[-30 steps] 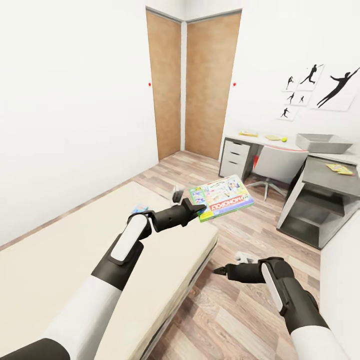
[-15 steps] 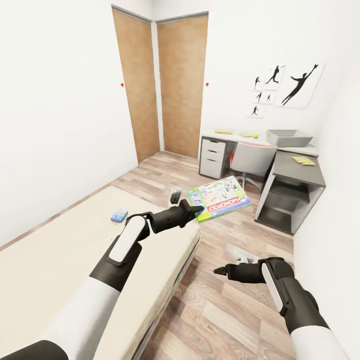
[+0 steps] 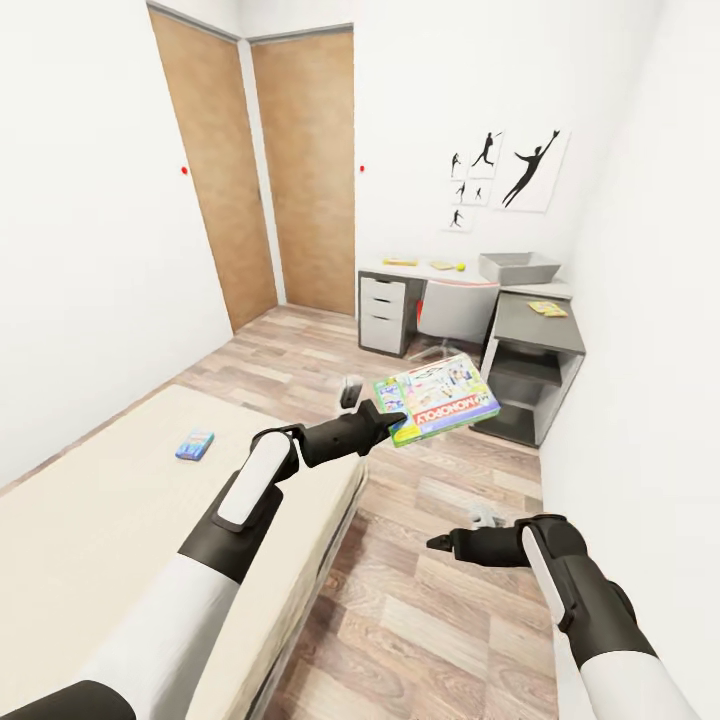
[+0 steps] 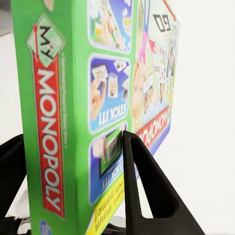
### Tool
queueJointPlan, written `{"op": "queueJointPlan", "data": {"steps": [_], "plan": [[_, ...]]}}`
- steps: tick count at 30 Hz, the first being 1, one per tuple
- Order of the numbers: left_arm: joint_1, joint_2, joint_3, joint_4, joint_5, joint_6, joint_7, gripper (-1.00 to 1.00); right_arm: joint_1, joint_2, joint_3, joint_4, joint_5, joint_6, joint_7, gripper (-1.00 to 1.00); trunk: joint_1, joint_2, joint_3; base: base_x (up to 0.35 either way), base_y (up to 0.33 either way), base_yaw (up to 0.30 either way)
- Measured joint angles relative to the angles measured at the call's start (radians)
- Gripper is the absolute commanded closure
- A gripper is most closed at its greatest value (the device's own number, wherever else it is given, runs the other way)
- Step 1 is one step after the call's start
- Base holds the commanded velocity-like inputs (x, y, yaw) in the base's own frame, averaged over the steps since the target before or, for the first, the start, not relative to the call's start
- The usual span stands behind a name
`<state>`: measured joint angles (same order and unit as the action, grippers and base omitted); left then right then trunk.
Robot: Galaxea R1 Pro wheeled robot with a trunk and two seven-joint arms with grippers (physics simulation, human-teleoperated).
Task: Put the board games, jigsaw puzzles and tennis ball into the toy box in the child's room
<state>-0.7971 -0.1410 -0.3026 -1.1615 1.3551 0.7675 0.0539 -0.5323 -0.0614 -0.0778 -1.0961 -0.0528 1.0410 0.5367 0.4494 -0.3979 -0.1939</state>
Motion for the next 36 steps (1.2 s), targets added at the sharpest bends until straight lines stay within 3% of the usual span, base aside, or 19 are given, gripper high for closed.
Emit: {"op": "queueJointPlan", "data": {"steps": [26, 36], "plan": [[0.019, 0.010, 0.000, 0.001, -0.009, -0.008, 0.004, 1.00, 0.001, 0.001, 0.002, -0.001, 0.000, 0.000, 0.000, -1.00, 0.000, 0.000, 0.000, 0.000, 0.000, -0.288], [0.022, 0.014, -0.001, 0.001, -0.003, -0.012, 0.003, 1.00, 0.004, 0.000, 0.000, -0.002, 0.000, 0.000, 0.004, -1.00, 0.000, 0.000, 0.000, 0.048, 0.000, -0.072]]}}
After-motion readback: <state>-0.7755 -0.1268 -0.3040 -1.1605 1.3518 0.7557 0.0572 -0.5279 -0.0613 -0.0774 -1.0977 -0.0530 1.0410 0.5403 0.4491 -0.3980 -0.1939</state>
